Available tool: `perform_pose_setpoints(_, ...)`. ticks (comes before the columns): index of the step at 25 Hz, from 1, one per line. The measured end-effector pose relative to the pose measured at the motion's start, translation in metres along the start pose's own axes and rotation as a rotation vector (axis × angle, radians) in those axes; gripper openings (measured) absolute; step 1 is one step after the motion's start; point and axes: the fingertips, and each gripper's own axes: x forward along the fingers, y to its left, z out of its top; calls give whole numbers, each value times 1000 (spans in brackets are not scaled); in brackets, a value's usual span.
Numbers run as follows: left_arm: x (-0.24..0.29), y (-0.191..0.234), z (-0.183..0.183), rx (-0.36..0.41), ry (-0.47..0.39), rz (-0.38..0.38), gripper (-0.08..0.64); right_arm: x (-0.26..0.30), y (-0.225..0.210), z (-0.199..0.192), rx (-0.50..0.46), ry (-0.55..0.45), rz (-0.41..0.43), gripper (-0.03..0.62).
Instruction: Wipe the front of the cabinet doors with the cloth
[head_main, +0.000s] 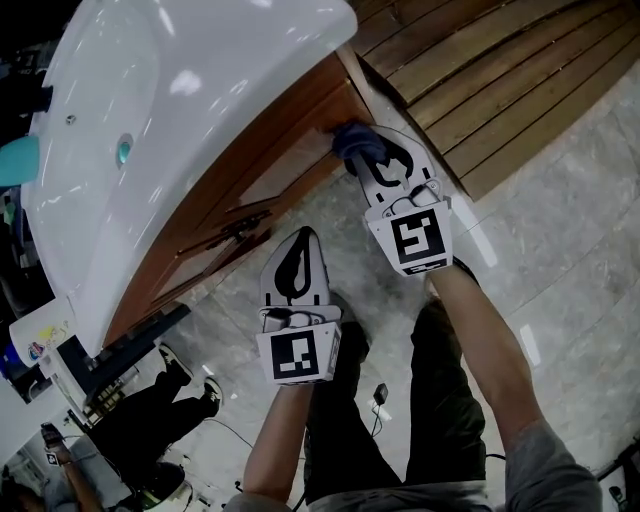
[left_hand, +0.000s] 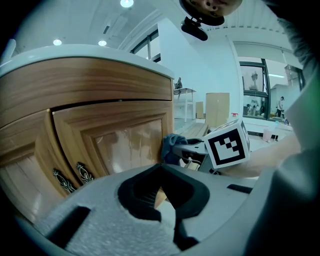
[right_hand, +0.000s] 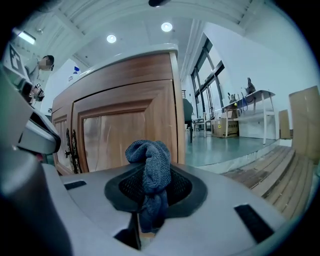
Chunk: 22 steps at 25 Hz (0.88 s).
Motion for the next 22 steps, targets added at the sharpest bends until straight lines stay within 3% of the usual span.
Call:
perform_pose_setpoints(10,-15,2,0,-19,5,8,6,-19,-29,5,96,-20,-95,80)
perform_pose_setpoints(22,-59,10,9,2,-49,-20,6,-69,25,25,72,-17,-81,80)
